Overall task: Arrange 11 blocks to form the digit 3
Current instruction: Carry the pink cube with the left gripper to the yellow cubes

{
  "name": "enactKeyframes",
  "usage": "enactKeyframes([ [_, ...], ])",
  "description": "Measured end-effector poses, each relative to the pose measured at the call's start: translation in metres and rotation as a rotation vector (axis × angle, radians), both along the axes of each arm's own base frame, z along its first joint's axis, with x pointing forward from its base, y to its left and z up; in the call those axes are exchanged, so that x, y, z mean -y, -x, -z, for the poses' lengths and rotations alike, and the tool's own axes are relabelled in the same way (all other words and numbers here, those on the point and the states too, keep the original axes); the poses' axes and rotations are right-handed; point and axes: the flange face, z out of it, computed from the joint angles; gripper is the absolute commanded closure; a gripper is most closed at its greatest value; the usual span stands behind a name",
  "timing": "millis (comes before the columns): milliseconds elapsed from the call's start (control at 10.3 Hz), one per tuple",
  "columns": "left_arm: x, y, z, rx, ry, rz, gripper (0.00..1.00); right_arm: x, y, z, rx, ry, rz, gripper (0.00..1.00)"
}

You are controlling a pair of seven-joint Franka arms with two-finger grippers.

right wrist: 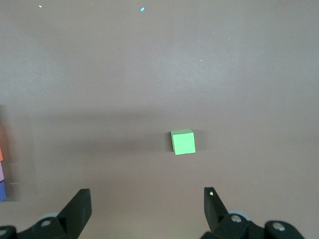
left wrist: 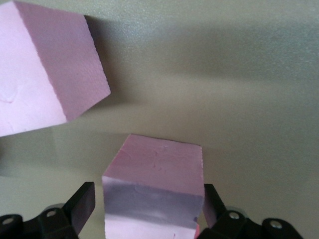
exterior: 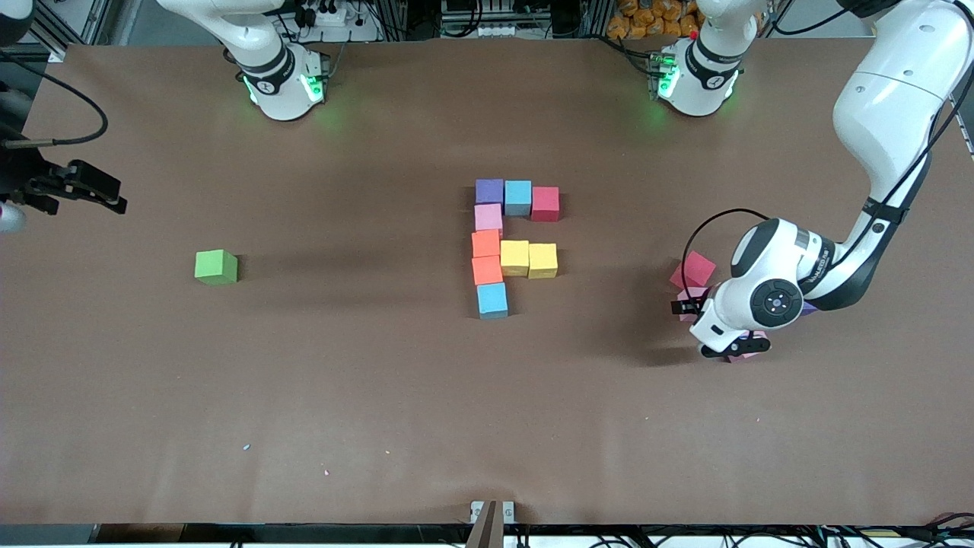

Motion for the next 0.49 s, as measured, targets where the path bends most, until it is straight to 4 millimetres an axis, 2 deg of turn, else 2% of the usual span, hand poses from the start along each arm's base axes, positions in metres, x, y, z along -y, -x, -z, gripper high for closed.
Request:
enactKeyframes([
  [97,-0.001,-0.001,0.001,0.005,0.002,-0.002,0.77,0.0,0.006,-0.008,0.006,-0.002,0.001,0.0],
  [292,0.0,-0.007,-0.005,0.031,0.011,-0.01,0.95,-0.002,0.014,-0.016,0.0,-0.004,-0.004,0.0],
  [487,0.01,-0.019,-0.019,0.07,0.022,-0.071,0.96,-0.005,0.015,-0.011,-0.013,-0.005,-0.009,0.0],
])
